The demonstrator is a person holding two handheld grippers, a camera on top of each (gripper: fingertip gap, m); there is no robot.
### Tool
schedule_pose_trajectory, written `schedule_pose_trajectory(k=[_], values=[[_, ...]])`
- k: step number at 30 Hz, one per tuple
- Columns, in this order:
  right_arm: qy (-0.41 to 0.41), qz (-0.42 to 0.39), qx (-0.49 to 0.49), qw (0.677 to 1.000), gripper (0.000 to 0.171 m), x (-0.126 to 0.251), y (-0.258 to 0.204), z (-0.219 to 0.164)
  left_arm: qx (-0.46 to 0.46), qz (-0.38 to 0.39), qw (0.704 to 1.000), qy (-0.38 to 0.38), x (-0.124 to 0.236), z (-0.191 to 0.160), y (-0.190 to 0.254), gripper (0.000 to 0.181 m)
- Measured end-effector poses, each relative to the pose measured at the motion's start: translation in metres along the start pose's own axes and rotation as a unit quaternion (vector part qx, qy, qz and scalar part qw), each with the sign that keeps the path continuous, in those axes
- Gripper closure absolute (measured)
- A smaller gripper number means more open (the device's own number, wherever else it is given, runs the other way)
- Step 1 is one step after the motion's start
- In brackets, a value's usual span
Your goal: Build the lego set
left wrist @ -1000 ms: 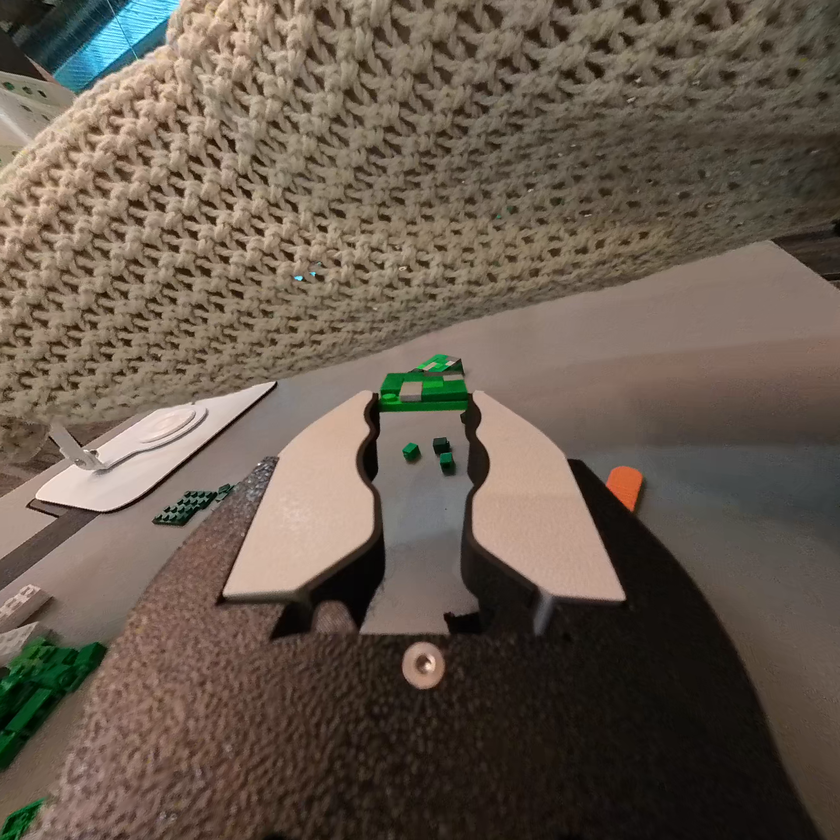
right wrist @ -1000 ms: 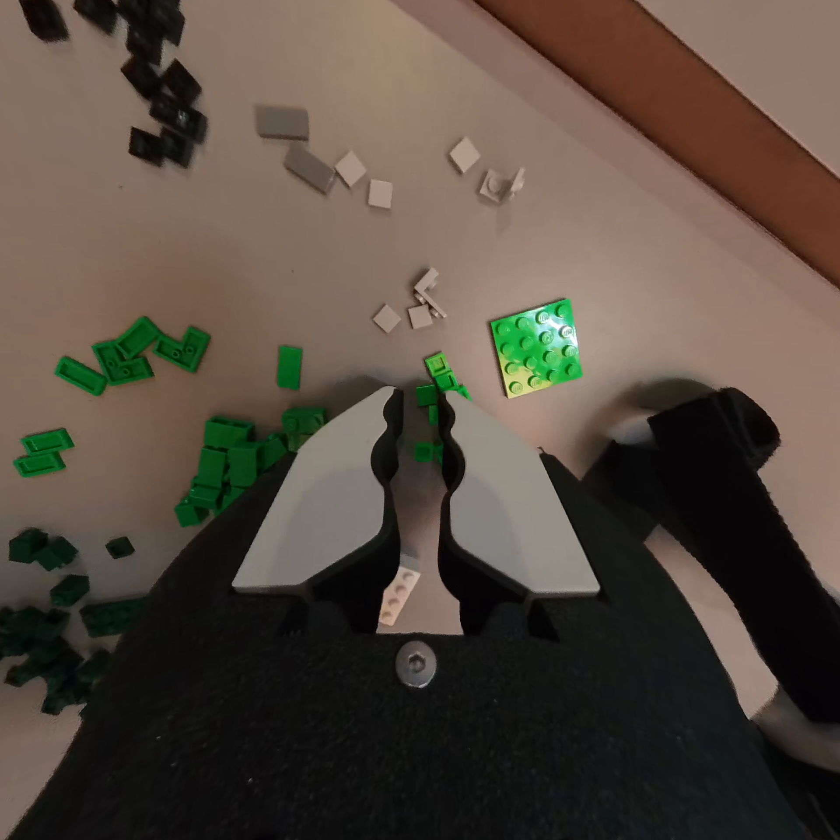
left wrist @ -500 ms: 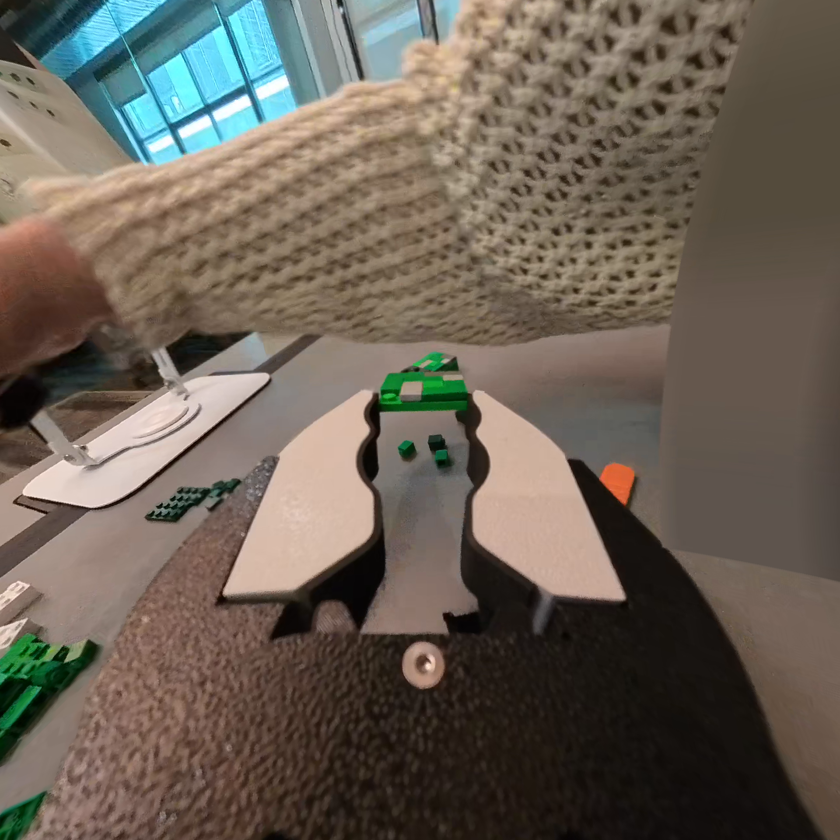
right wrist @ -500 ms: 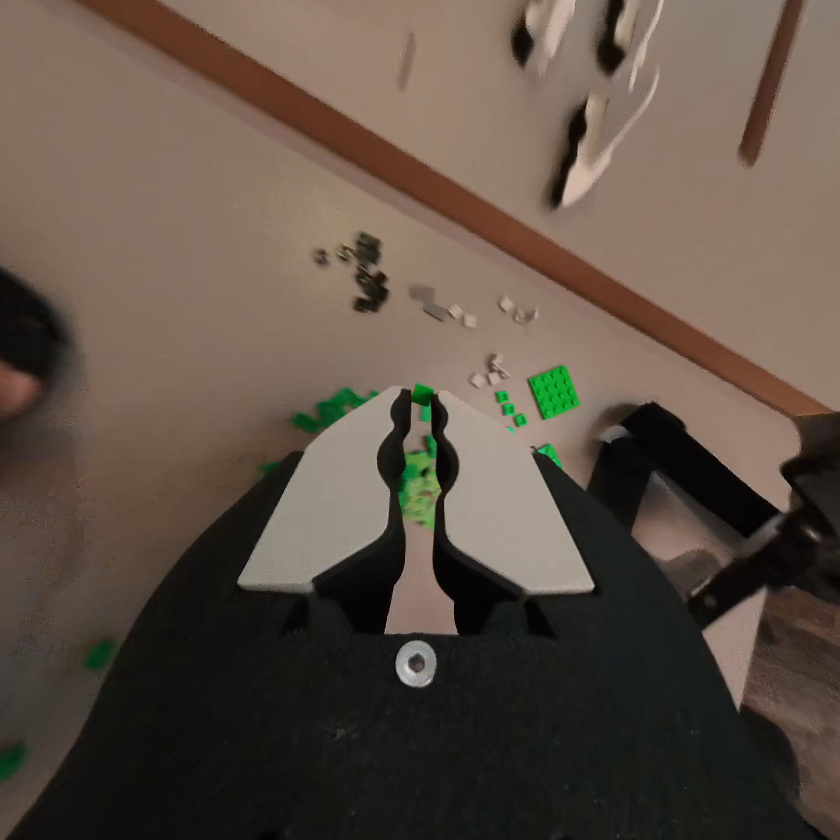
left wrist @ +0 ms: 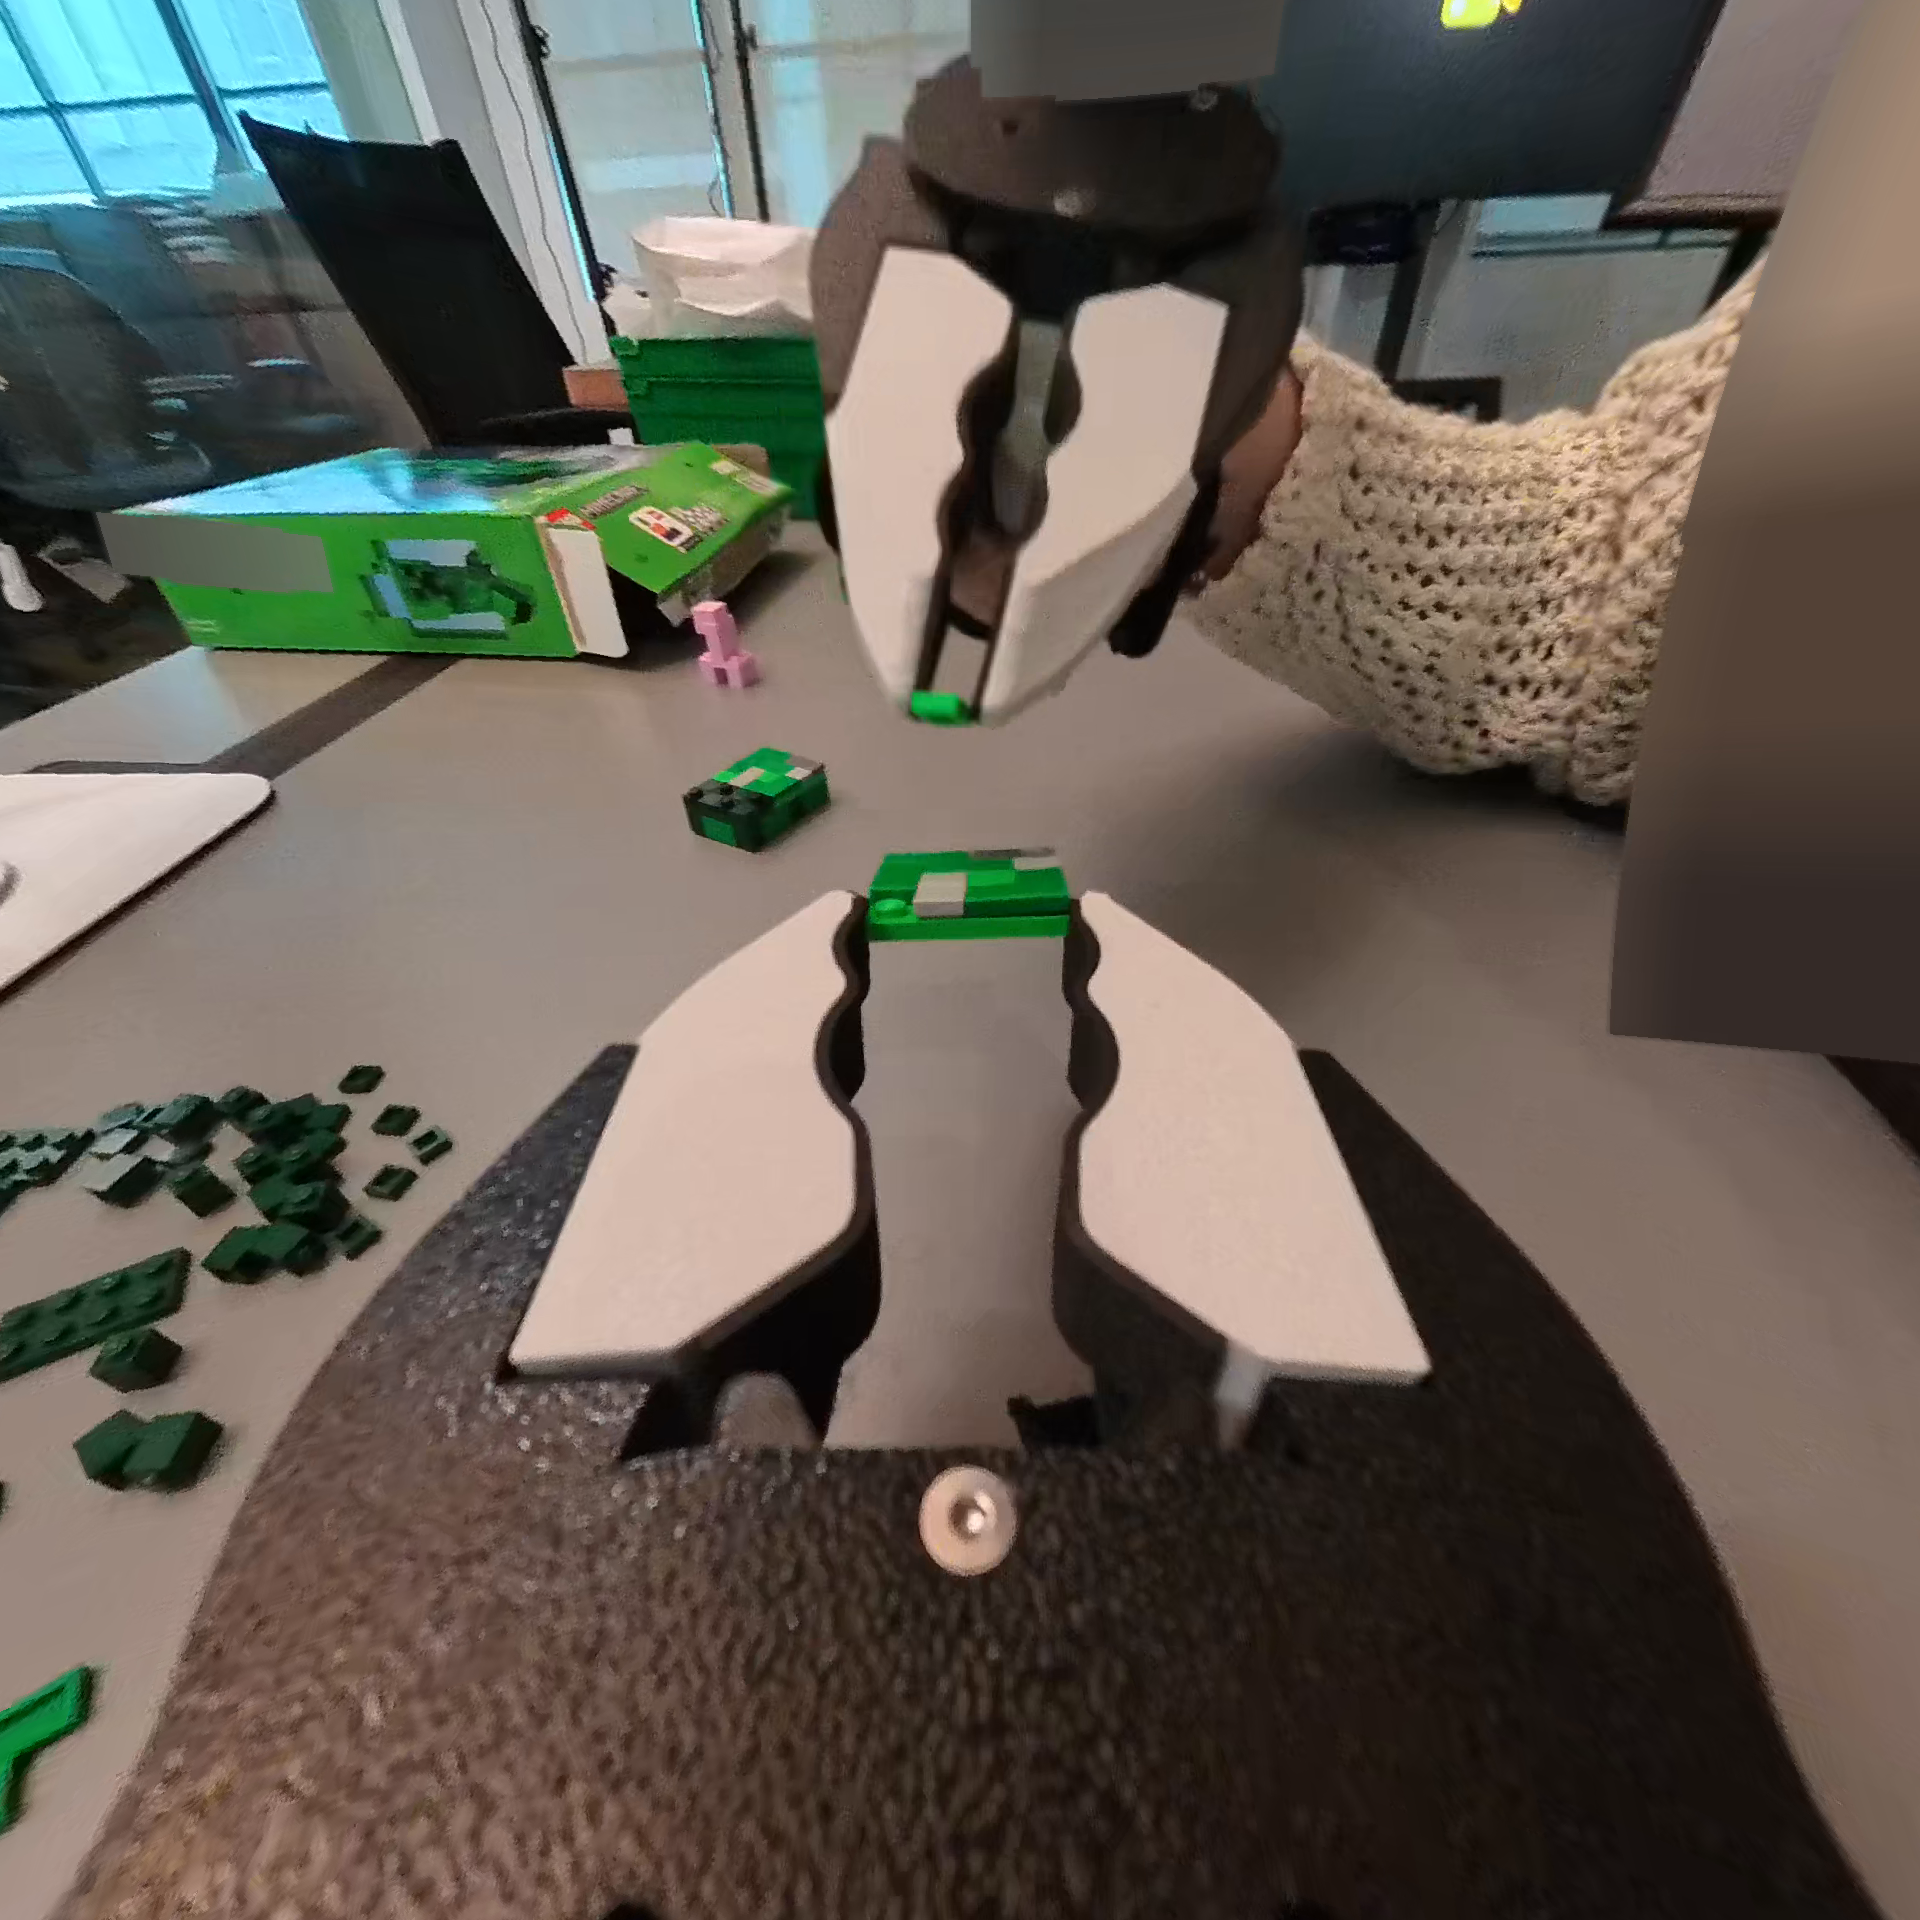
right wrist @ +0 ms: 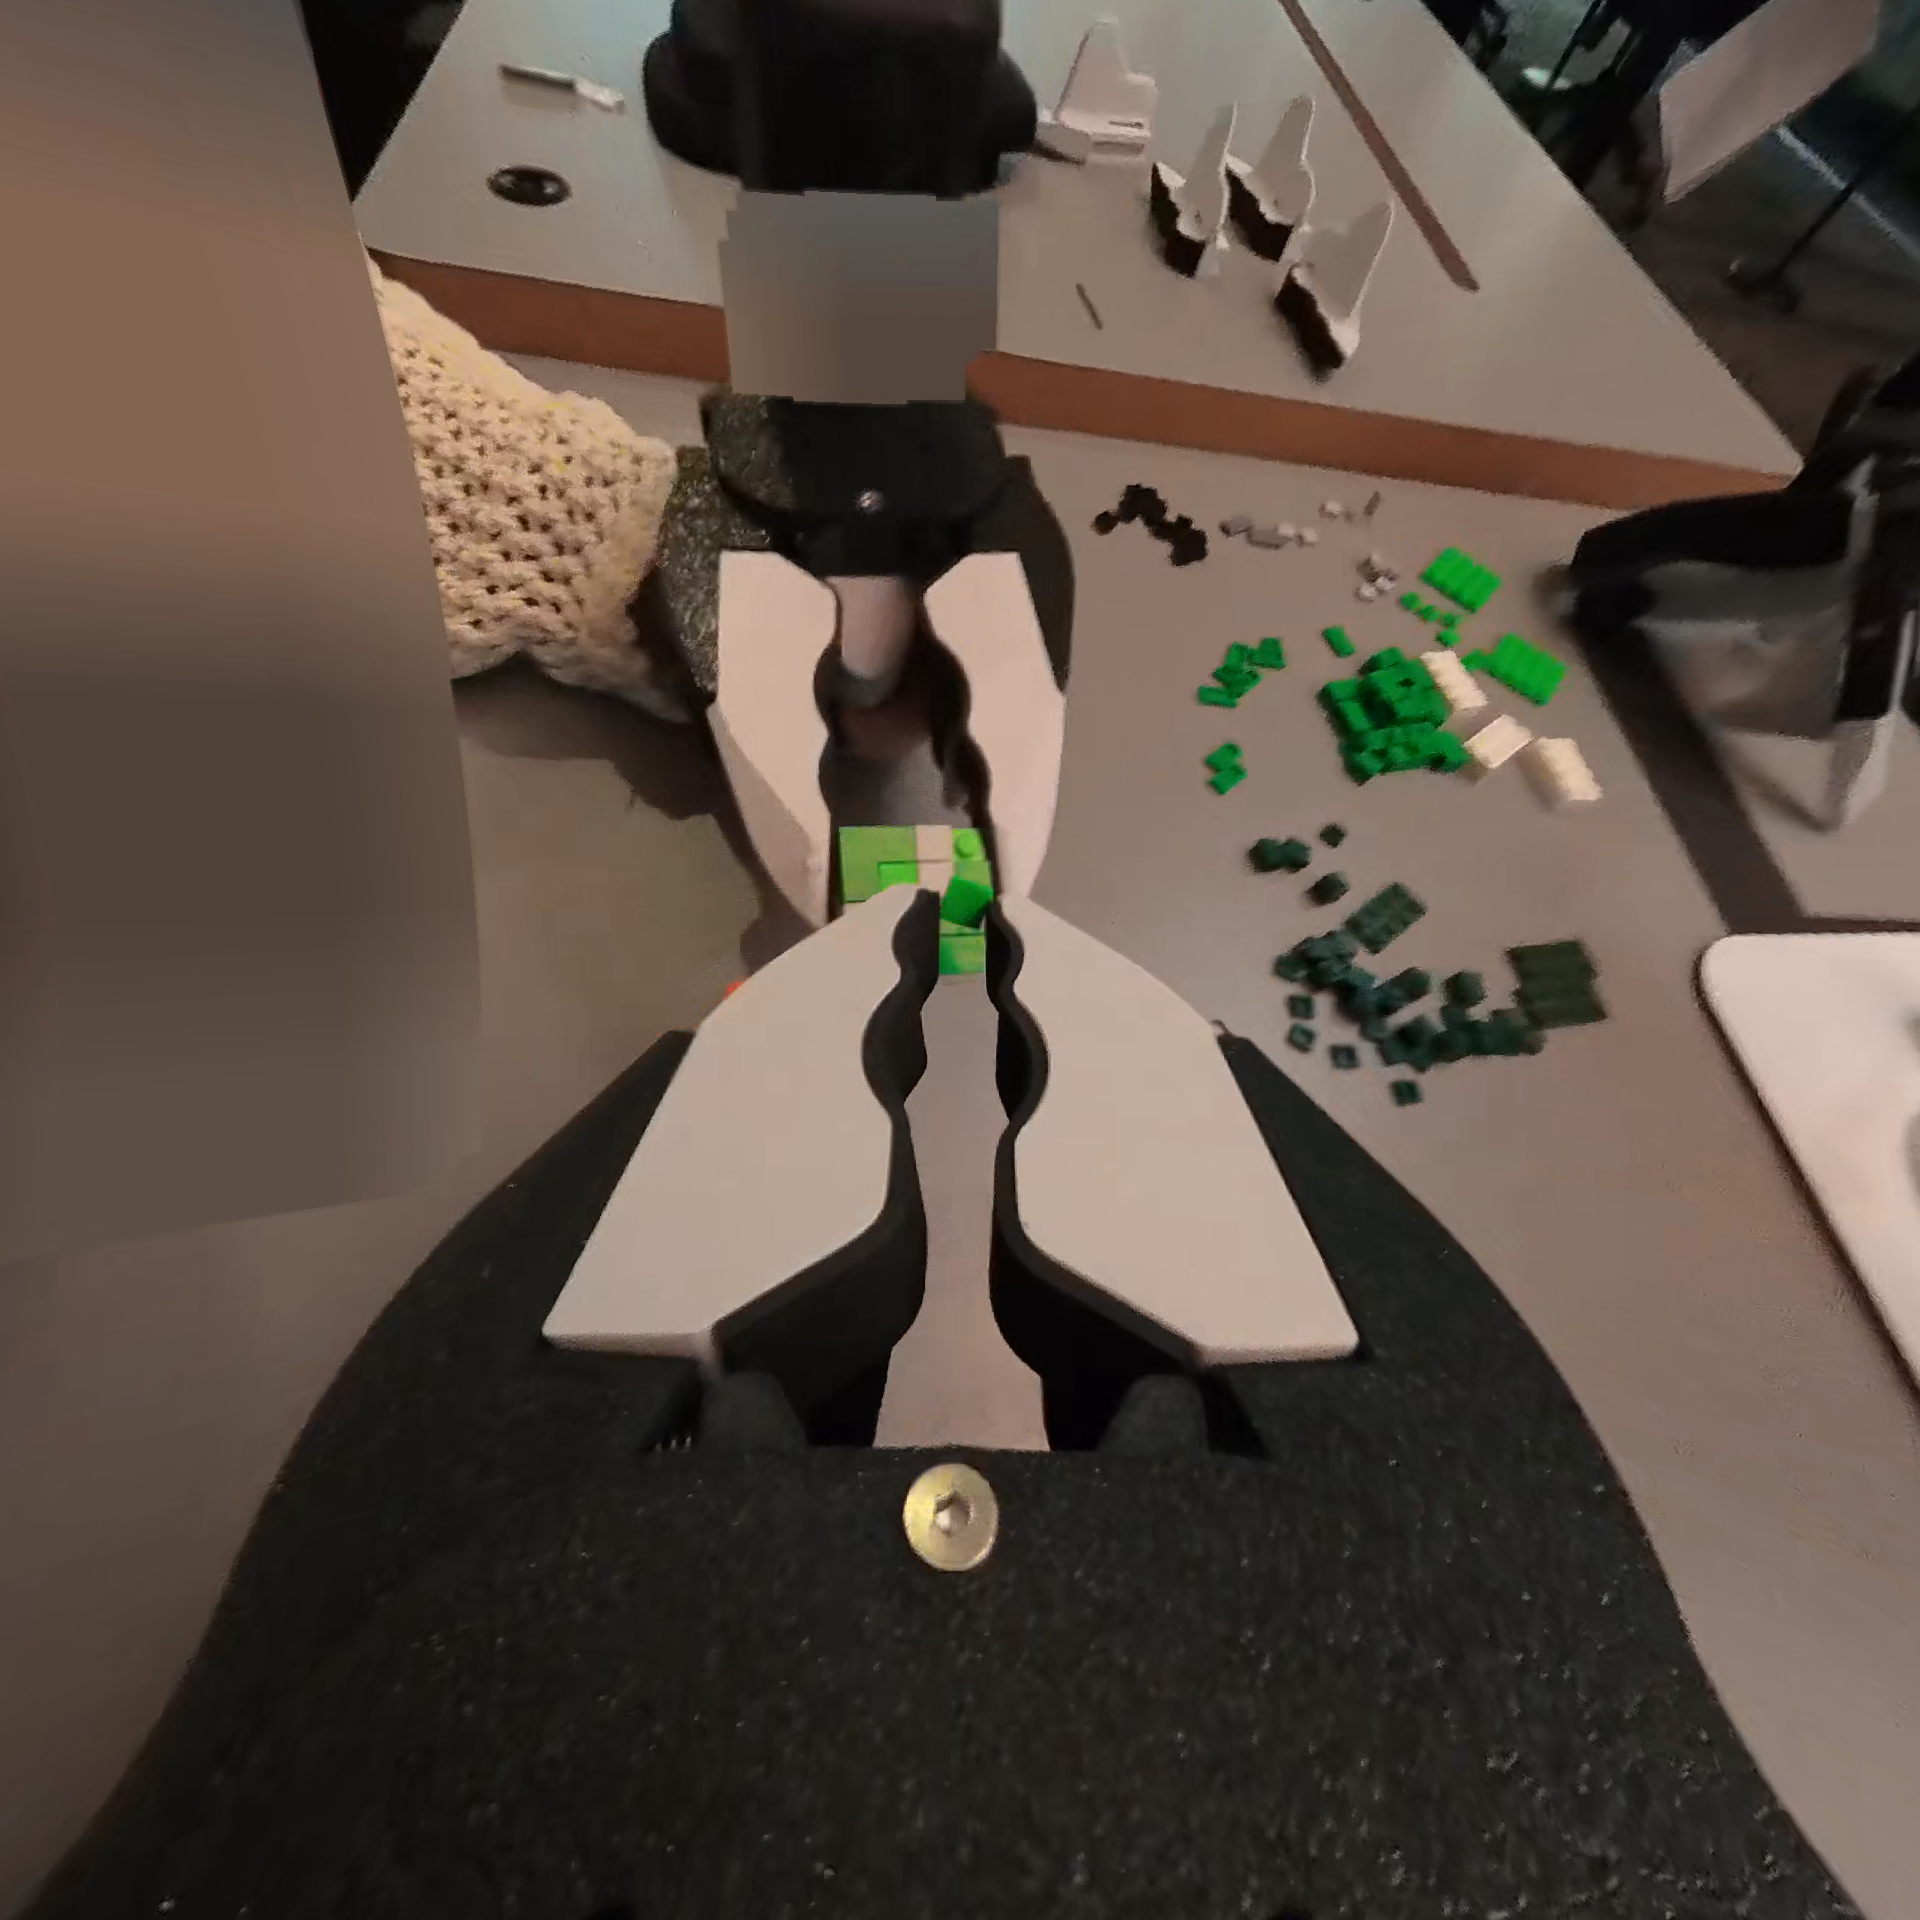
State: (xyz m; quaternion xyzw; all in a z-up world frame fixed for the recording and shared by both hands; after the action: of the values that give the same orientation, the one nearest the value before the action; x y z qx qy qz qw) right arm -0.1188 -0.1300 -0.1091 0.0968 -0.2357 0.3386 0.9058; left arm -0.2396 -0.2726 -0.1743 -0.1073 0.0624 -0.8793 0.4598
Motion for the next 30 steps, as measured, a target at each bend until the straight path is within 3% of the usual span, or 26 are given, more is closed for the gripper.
schedule_pose_trajectory(k=[4,9,30], values=[[0.036,0.018,-0.027,0.999,0.163,-0.008,-0.009,-0.01,-0.017,-0.024,0.999,-0.038,-0.006,-0.001,0.005,0.146],[-0.006,0.028,-0.031,0.999,0.163,-0.018,-0.009,-0.014,-0.053,-0.036,0.995,-0.082,-0.014,-0.002,0.013,0.146],[-0.055,0.027,0.026,0.998,0.163,-0.026,-0.014,-0.025,-0.047,-0.079,0.992,-0.088,-0.016,-0.003,0.015,0.146]])
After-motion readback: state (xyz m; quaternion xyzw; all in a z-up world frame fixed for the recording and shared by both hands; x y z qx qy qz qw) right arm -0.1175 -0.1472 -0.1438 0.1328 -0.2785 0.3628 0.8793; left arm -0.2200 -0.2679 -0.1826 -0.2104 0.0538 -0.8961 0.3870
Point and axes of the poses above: each gripper's, where its closed fingertips meet, x back along the fingers, z out of its top, y = z × x across the jaws, the point moved 10 cm from there along x, back along the fingers, and after that the axes turned 10 degrees about -x, right-handed, at the moved point
